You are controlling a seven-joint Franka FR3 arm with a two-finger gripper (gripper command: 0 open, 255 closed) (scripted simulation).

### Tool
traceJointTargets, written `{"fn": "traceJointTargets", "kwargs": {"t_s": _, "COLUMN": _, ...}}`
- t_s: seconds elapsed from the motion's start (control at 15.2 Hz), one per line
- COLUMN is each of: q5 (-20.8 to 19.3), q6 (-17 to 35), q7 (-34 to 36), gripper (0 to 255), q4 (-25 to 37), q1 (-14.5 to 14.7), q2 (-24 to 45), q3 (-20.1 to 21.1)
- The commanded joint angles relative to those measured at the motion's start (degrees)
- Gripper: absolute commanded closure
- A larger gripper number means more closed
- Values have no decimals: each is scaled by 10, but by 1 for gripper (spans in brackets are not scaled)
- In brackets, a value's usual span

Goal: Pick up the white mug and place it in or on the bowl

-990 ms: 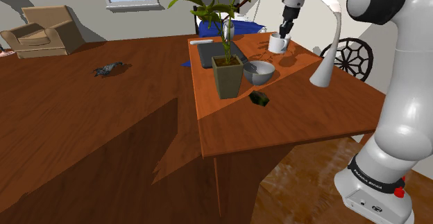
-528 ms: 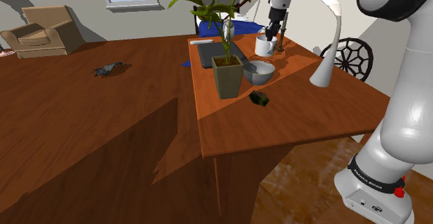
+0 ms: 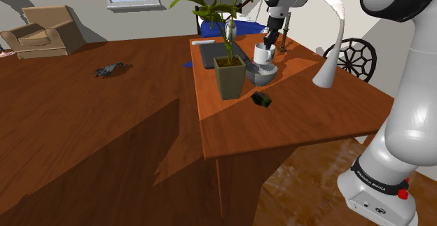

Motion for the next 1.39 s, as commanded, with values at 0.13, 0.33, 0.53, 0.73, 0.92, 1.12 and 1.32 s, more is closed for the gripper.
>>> {"fn": "traceJointTargets", "kwargs": {"t_s": 0.13, "q5": 5, "q6": 29, "q7": -5, "gripper": 255, "q4": -24, "q1": 0, "q2": 6, "q3": 2}}
{"fn": "traceJointTargets", "kwargs": {"t_s": 0.33, "q5": 9, "q6": 50, "q7": -10, "gripper": 255, "q4": -40, "q1": 0, "q2": 12, "q3": 3}}
{"fn": "traceJointTargets", "kwargs": {"t_s": 0.53, "q5": 11, "q6": 58, "q7": -12, "gripper": 255, "q4": -46, "q1": 0, "q2": 14, "q3": 4}}
{"fn": "traceJointTargets", "kwargs": {"t_s": 0.73, "q5": 11, "q6": 58, "q7": -12, "gripper": 255, "q4": -46, "q1": 0, "q2": 14, "q3": 4}}
{"fn": "traceJointTargets", "kwargs": {"t_s": 0.92, "q5": 11, "q6": 58, "q7": -12, "gripper": 255, "q4": -46, "q1": 0, "q2": 14, "q3": 4}}
{"fn": "traceJointTargets", "kwargs": {"t_s": 1.12, "q5": 11, "q6": 58, "q7": -12, "gripper": 0, "q4": -46, "q1": 0, "q2": 14, "q3": 4}}
{"fn": "traceJointTargets", "kwargs": {"t_s": 1.32, "q5": 11, "q6": 58, "q7": -12, "gripper": 0, "q4": -46, "q1": 0, "q2": 14, "q3": 4}}
